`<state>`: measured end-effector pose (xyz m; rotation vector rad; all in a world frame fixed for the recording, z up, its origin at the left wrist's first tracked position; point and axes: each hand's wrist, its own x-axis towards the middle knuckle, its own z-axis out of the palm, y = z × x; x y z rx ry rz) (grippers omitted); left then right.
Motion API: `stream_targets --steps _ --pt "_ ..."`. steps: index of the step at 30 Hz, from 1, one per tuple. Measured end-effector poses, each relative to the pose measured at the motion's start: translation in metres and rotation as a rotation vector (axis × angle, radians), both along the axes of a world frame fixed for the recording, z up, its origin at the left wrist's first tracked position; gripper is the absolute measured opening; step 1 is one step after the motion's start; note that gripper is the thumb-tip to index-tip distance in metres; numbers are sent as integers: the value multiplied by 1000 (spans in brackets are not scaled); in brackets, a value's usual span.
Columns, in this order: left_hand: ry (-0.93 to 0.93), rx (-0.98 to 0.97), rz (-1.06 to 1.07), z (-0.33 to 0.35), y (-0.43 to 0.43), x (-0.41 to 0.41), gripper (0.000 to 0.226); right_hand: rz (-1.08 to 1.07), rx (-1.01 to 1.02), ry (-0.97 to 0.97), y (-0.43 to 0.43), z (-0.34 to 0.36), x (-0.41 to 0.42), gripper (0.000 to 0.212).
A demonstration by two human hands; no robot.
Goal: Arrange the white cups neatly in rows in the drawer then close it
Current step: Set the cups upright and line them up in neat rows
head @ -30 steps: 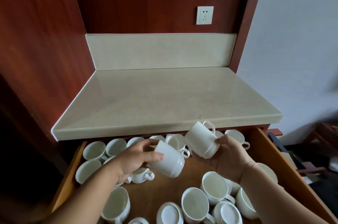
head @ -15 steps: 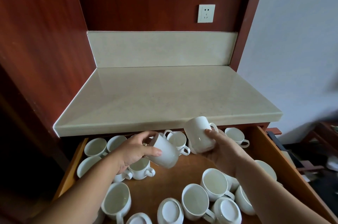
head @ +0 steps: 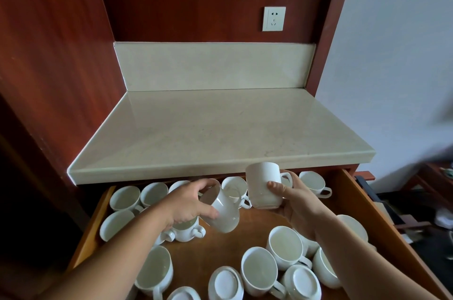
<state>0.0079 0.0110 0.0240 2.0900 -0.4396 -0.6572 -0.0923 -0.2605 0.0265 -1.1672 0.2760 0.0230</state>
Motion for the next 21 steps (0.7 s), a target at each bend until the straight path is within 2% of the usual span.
stream_targets --steps 6,9,12,14,17,21 --pt "-19 40 -62 2 -8 -2 71 -59 147 -21 8 -6 -3 42" --pt "-23 51 -82 3 -8 0 71 -41 176 -25 3 -10 -2 55" --pt "-49 103 -107 5 -7 2 72 -35 113 -3 -5 -10 0 60" --pt "-93 161 -130 7 -9 2 75 -37 -14 25 -9 -8 2 62" --pt "-173 292 -178 8 -17 1 81 -49 -368 93 -13 -4 4 69" --pt "-259 405 -241 3 -32 -4 89 -13 -978 180 -14 -9 8 44"
